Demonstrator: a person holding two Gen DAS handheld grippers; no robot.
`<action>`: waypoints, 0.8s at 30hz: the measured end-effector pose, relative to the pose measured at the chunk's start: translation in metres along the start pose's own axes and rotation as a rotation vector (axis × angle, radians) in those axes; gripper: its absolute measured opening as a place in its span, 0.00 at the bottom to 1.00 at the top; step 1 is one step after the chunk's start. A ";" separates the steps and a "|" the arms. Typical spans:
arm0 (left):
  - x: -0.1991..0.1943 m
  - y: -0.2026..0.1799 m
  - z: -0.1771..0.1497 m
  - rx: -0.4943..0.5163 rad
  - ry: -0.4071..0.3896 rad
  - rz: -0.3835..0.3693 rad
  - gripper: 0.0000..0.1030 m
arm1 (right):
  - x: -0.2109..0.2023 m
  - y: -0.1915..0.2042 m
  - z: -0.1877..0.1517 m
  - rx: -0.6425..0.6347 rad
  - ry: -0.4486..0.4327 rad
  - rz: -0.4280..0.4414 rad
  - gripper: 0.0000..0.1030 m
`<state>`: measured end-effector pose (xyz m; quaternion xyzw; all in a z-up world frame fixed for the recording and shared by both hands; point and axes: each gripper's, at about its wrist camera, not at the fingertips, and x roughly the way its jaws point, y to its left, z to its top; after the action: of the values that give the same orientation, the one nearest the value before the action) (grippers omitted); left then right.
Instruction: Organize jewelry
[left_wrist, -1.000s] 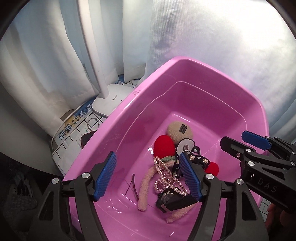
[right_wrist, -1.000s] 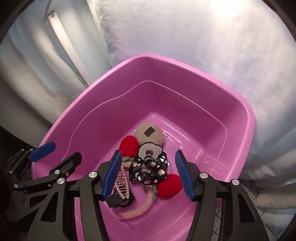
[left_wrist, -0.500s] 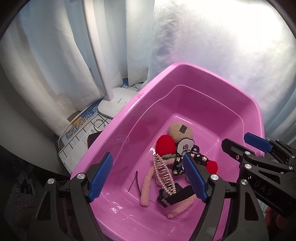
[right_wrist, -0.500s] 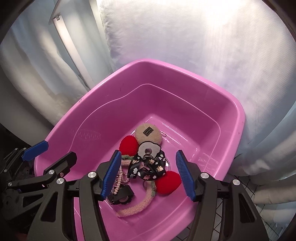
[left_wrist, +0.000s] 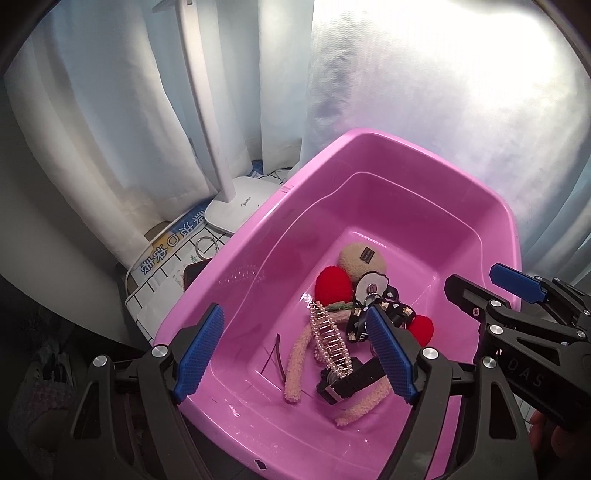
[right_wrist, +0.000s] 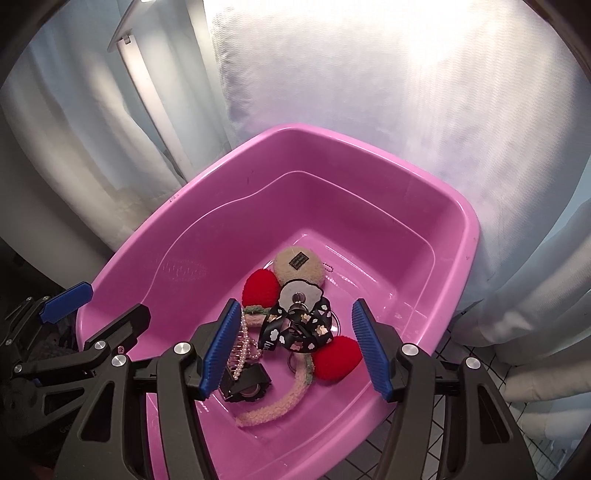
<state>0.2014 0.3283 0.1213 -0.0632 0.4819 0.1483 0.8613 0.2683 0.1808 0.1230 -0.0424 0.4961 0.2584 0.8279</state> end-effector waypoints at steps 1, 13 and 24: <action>0.000 0.000 0.000 -0.001 0.000 0.000 0.75 | 0.000 0.000 0.000 -0.002 0.000 0.000 0.58; -0.003 0.001 0.001 0.000 -0.004 0.000 0.75 | -0.007 -0.001 -0.003 -0.003 -0.014 -0.018 0.58; -0.006 0.000 -0.001 -0.003 -0.005 0.003 0.75 | -0.010 -0.002 -0.005 -0.004 -0.017 -0.014 0.58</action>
<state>0.1979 0.3265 0.1257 -0.0636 0.4795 0.1504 0.8622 0.2615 0.1738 0.1288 -0.0452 0.4885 0.2538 0.8336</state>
